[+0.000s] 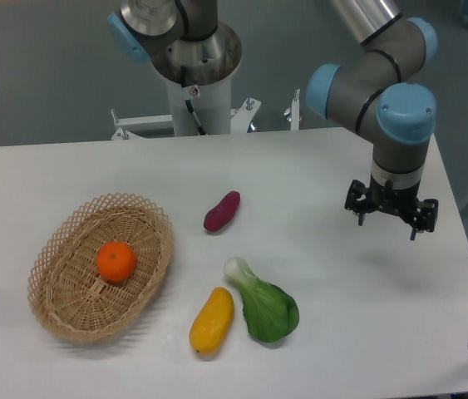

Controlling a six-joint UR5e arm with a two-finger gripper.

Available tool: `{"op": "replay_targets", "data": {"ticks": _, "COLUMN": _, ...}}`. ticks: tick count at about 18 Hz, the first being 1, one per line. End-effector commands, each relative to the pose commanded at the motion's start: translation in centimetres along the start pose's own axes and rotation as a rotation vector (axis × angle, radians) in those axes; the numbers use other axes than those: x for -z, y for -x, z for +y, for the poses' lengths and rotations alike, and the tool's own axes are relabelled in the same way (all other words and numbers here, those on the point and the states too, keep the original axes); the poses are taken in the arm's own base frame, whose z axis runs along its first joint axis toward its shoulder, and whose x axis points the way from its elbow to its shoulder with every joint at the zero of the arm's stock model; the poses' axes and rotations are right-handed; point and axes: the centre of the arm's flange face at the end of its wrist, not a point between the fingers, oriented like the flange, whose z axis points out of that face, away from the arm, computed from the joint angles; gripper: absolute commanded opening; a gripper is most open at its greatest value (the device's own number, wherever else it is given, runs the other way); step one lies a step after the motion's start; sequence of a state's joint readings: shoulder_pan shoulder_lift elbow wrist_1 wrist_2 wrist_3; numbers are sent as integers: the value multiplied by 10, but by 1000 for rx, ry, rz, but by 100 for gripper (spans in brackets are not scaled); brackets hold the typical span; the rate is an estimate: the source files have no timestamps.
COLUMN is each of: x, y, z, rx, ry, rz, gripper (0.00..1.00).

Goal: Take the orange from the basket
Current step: 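Move the open gripper across the table toward the orange in the wicker basket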

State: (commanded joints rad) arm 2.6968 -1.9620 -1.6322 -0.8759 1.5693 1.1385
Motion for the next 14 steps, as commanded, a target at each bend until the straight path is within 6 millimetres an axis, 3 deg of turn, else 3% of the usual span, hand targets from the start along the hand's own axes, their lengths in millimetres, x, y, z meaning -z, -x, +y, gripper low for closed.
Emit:
{"op": "replay_targets", "data": {"ticks": 5, "x": -6, "y": -12, "z": -18, "rx": 46, "ry": -15, "rz": 18, "gripper": 100}}
{"op": "replay_targets", "data": {"ticks": 9, "x": -30, "y": -27, "z": -35, "rx": 97, "ry": -1, "rz": 50, "gripper": 100}}
{"op": "replay_targets", "data": {"ticks": 14, "x": -36, "y": -60, "z": -65, "rx": 50, "ry": -68, "rz": 117, "gripper": 100}}
